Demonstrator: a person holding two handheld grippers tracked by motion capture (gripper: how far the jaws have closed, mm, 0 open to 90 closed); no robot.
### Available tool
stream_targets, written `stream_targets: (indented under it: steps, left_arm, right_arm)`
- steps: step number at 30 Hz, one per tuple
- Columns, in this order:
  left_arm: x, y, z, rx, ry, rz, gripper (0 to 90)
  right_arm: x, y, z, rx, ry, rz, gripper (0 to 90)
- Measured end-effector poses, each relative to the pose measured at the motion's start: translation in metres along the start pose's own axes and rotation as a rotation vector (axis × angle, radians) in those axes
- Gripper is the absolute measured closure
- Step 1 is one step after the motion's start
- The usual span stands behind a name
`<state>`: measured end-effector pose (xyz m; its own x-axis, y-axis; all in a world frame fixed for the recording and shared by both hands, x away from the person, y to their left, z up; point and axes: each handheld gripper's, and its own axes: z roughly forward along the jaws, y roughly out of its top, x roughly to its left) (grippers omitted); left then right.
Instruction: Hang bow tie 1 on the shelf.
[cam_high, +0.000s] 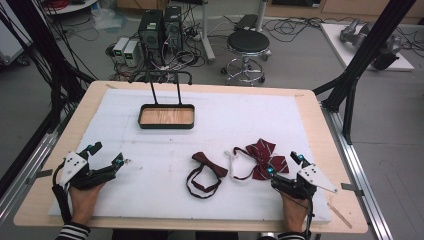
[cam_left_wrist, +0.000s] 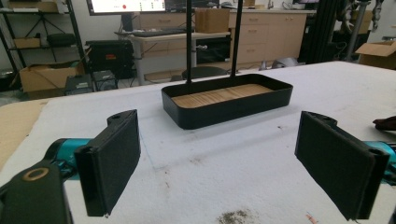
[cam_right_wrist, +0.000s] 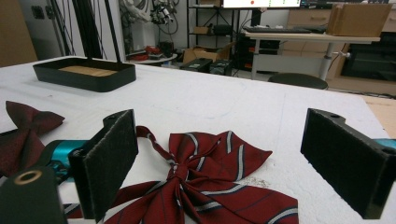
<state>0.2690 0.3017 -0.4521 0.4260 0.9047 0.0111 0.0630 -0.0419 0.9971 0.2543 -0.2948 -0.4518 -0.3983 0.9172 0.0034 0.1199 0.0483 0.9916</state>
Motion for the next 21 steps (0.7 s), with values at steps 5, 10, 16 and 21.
stream_targets:
  steps: [5,10,16,21]
  left_arm:
    - [-0.0008,-0.0003,-0.0005,-0.007,0.002,0.005,14.7]
    - [0.0004,-0.0005,-0.0012,-0.012,-0.002,-0.004,14.7]
    - [0.0002,-0.0006,-0.0015,-0.014,-0.001,-0.001,14.6]
    - [0.0005,-0.0007,-0.0014,-0.018,-0.002,-0.008,14.7]
  right_arm:
    - [-0.0001,-0.0001,-0.0004,0.0,0.003,0.005,10.1]
    - [0.0001,0.0,-0.0002,0.0,0.001,0.005,10.2]
    - [0.0006,0.0003,0.0006,0.009,0.0,-0.004,10.1]
    - [0.0005,0.0009,0.0017,0.021,-0.003,-0.002,10.2]
